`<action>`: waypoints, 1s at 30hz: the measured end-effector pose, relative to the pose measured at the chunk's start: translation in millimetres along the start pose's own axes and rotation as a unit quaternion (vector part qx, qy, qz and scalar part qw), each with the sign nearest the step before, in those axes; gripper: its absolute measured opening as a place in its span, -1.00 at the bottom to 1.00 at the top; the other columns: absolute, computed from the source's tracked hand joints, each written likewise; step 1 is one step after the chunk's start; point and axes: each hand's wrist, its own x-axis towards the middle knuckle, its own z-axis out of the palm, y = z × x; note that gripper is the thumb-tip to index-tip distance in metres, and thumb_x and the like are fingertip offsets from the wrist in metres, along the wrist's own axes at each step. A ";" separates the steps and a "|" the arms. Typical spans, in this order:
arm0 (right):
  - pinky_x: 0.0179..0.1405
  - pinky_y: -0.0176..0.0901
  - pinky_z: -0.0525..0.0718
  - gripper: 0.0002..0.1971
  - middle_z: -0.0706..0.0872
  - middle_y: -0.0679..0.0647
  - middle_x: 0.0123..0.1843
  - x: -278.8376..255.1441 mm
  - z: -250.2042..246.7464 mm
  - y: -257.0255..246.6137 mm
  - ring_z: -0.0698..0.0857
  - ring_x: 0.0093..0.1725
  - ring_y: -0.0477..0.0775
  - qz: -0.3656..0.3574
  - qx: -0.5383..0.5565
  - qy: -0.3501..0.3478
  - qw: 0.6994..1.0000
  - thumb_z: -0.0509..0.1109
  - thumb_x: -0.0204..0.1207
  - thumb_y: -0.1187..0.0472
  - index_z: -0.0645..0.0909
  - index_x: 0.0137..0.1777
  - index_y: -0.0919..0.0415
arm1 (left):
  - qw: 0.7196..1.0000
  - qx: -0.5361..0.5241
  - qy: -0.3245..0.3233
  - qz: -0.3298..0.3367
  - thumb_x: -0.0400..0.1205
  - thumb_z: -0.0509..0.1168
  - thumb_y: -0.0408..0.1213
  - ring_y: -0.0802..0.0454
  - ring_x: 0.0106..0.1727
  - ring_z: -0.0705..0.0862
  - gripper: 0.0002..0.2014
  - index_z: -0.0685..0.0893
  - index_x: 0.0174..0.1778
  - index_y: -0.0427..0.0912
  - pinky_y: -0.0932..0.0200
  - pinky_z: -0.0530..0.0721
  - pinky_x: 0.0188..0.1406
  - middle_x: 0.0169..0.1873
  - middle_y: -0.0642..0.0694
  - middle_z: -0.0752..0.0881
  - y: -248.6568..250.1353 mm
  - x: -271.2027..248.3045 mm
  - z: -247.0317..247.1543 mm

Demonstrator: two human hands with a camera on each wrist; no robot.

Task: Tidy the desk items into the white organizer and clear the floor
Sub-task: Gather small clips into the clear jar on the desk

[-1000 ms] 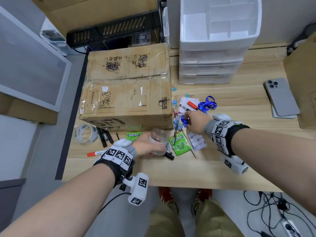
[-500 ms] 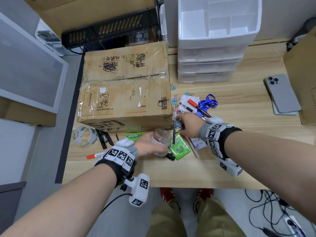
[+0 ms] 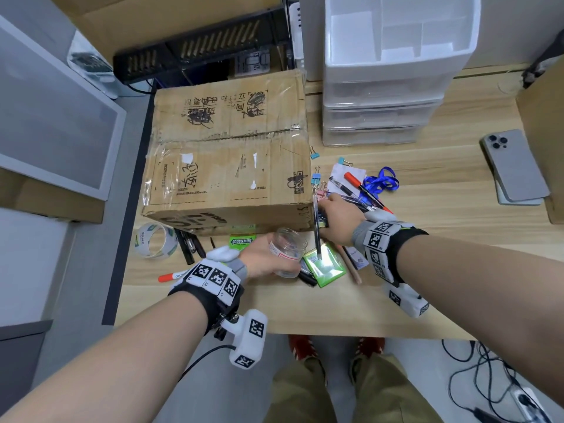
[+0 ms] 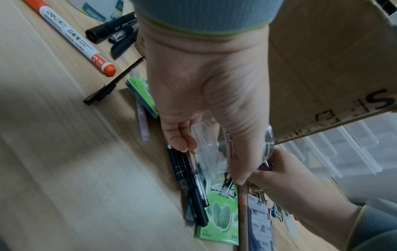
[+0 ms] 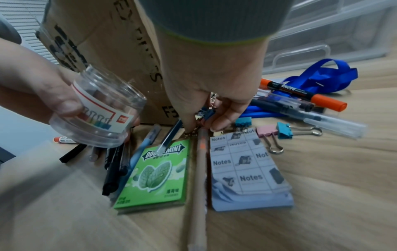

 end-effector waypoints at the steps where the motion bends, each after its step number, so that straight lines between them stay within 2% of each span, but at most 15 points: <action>1: 0.00 0.10 0.74 -0.55 0.52 0.15 0.19 0.5 0.5 0.1 0.71 0.05 0.27 0.001 0.003 0.001 1.000 0.51 0.43 0.13 0.56 0.32 0.12 | 1.000 0.003 0.007 -0.004 0.39 0.59 -0.33 0.29 -0.54 0.53 -0.76 0.61 -0.29 -0.05 0.53 0.39 -0.64 -0.53 0.21 0.63 0.0 -0.2 -0.6; 4: 0.04 0.11 0.73 -0.68 0.52 0.17 0.20 1.7 0.4 -0.6 0.69 0.06 0.27 0.006 0.010 0.002 1.000 0.46 0.50 0.21 0.56 0.23 0.16 | 1.000 0.005 0.019 -0.012 0.37 0.62 -0.26 0.38 -0.51 0.59 -0.70 0.69 -0.07 -0.09 0.56 0.41 -0.66 -0.43 0.24 0.69 -0.8 1.0 -1.2; 8: 0.08 0.13 0.72 -0.80 0.54 0.18 0.18 3.4 2.4 0.4 0.69 0.04 0.27 0.001 0.023 0.010 1.000 0.39 0.54 0.25 0.59 0.15 0.18 | 0.999 0.014 0.032 -0.018 0.38 0.64 -0.25 0.29 -0.34 0.64 -0.60 0.71 0.11 -0.14 0.57 0.42 -0.66 -0.27 0.16 0.74 0.7 1.8 -0.2; 13: 0.06 0.09 0.70 -0.89 0.58 0.17 0.08 2.4 -1.5 3.1 0.66 0.00 0.23 -0.007 0.043 0.013 0.999 0.36 0.53 0.28 0.62 0.04 0.20 | 0.999 0.019 0.040 -0.025 0.35 0.66 -0.18 0.27 -0.29 0.64 -0.52 0.68 0.15 -0.09 0.57 0.40 -0.68 -0.19 0.15 0.75 1.3 2.9 0.7; 16: -0.08 -0.01 0.71 -0.98 0.69 0.15 -0.07 -0.9 -7.9 6.1 0.69 -0.06 0.21 -0.005 0.059 0.009 0.998 0.36 0.51 0.29 0.60 -0.11 0.17 | 0.998 0.029 0.040 -0.025 0.34 0.67 -0.18 0.24 -0.28 0.65 -0.52 0.67 0.13 -0.06 0.56 0.41 -0.67 -0.21 0.17 0.74 3.8 1.0 0.4; 19: -0.22 -0.11 0.64 -0.99 0.71 0.11 -0.16 -5.9 -17.5 12.6 0.69 -0.17 0.15 0.013 0.105 0.010 0.994 0.39 0.50 0.28 0.64 -0.13 0.18 | 0.999 0.034 0.035 -0.015 0.36 0.66 -0.22 0.29 -0.35 0.61 -0.61 0.66 0.03 -0.03 0.56 0.38 -0.69 -0.30 0.21 0.69 10.0 -0.3 2.6; 21: -0.25 -0.14 0.62 -0.95 0.72 0.12 -0.14 -10.3 -26.8 17.5 0.67 -0.21 0.12 0.027 0.132 0.013 0.991 0.42 0.48 0.25 0.67 -0.11 0.22 | 0.999 0.037 0.035 -0.013 0.38 0.65 -0.23 0.35 -0.36 0.60 -0.62 0.65 0.02 0.01 0.56 0.39 -0.70 -0.27 0.21 0.71 14.8 -1.1 4.4; 23: -0.28 -0.13 0.67 -0.91 0.76 0.14 -0.13 -15.6 -36.8 21.2 0.68 -0.25 0.07 0.040 0.170 0.008 0.985 0.46 0.47 0.24 0.70 -0.06 0.24 | 0.998 0.051 0.039 -0.015 0.30 0.67 -0.07 0.27 -0.20 0.69 -0.51 0.66 0.09 0.07 0.44 0.55 -0.57 -0.11 0.18 0.77 17.1 1.1 7.1; 25: -0.27 -0.08 0.76 -0.89 0.80 0.12 -0.18 -24.4 -48.8 22.8 0.72 -0.29 0.06 0.051 0.212 -0.005 0.976 0.51 0.46 0.23 0.72 -0.04 0.21 | 0.997 0.064 0.037 -0.017 0.12 0.67 0.10 0.15 -0.01 0.77 -0.38 0.68 0.09 0.13 0.17 0.78 -0.14 -0.01 0.15 0.81 20.7 3.4 11.9; 26: -0.30 -0.10 0.79 -0.88 0.81 0.09 -0.24 -27.9 -54.4 22.0 0.75 -0.31 0.05 0.053 0.239 -0.019 0.969 0.54 0.47 0.23 0.72 -0.04 0.23 | 0.997 0.067 0.038 -0.018 0.07 0.66 0.14 0.12 0.05 0.78 -0.35 0.68 0.09 0.15 0.08 0.77 0.07 0.01 0.14 0.81 20.8 5.1 13.8; 27: -0.40 -0.17 0.76 -0.87 0.81 0.07 -0.33 -30.7 -59.1 21.4 0.77 -0.37 0.02 0.058 0.281 -0.035 0.957 0.55 0.49 0.26 0.70 -0.04 0.28 | 0.997 0.064 0.033 -0.019 0.05 0.66 0.13 0.10 0.08 0.78 -0.33 0.68 0.10 0.14 0.04 0.75 0.18 0.02 0.13 0.82 21.3 7.2 15.3; 29: -0.61 -0.35 0.61 -0.85 0.77 0.06 -0.48 -40.6 -70.5 17.6 0.74 -0.52 -0.10 0.067 0.375 -0.071 0.922 0.52 0.53 0.36 0.66 0.03 0.39 | 0.998 0.055 0.022 -0.010 0.06 0.67 0.07 0.09 0.08 0.80 -0.31 0.69 0.13 0.08 0.04 0.74 0.22 0.02 0.10 0.83 28.0 6.8 19.2; 30: -0.66 -0.38 0.55 -0.84 0.75 0.08 -0.49 -45.5 -76.3 16.0 0.71 -0.57 -0.12 0.064 0.398 -0.082 0.911 0.52 0.53 0.38 0.66 0.05 0.43 | 0.998 0.053 0.017 -0.001 0.08 0.68 0.05 0.10 0.06 0.80 -0.32 0.69 0.14 0.06 0.07 0.75 0.20 0.01 0.11 0.83 32.4 6.1 20.9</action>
